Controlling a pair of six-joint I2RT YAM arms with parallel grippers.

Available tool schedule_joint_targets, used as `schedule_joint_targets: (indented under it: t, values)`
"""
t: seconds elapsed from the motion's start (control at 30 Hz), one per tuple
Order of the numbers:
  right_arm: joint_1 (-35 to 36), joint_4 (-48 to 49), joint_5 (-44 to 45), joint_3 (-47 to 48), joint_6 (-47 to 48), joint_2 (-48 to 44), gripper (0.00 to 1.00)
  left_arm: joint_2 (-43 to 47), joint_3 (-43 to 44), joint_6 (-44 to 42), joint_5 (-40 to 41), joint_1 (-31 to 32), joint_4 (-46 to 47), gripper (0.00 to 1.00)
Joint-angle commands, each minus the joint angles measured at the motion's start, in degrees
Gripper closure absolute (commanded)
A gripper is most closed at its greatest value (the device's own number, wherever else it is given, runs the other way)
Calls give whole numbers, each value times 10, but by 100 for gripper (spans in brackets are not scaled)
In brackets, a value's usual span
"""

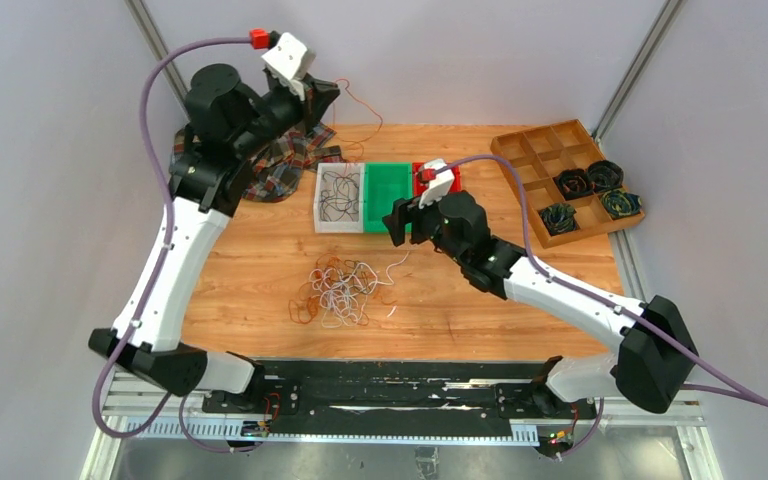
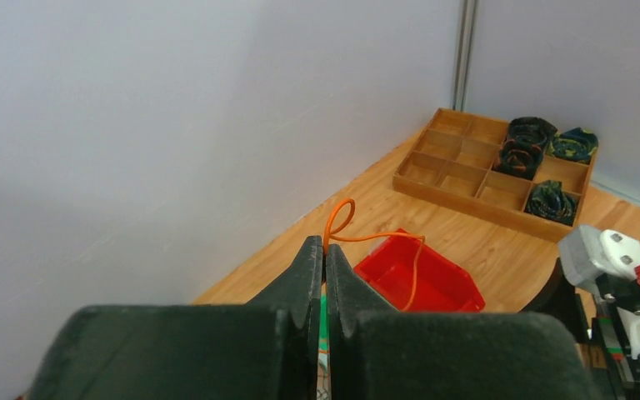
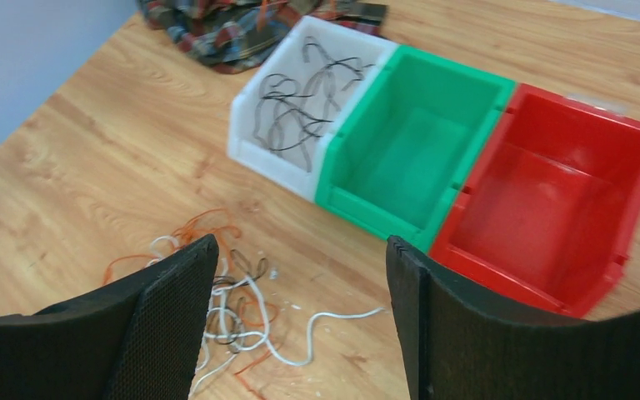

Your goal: Untangle the cables

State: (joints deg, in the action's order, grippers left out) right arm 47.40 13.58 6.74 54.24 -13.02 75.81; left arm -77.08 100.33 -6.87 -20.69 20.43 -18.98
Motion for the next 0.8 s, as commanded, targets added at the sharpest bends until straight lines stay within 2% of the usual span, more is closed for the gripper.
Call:
schedule_joint_targets:
  t: [0.0,0.43,0.77]
  values:
    - [-35,-1,49,-20,2,-15,27,-58,38,-38,21,19,16,100]
    - [-90,37,53,-72,1,-17,30,-203,114,-58,47,40,44,100]
    - [-99,50,71,-117,10,-51,31,-242,121,-77,54,53,46,100]
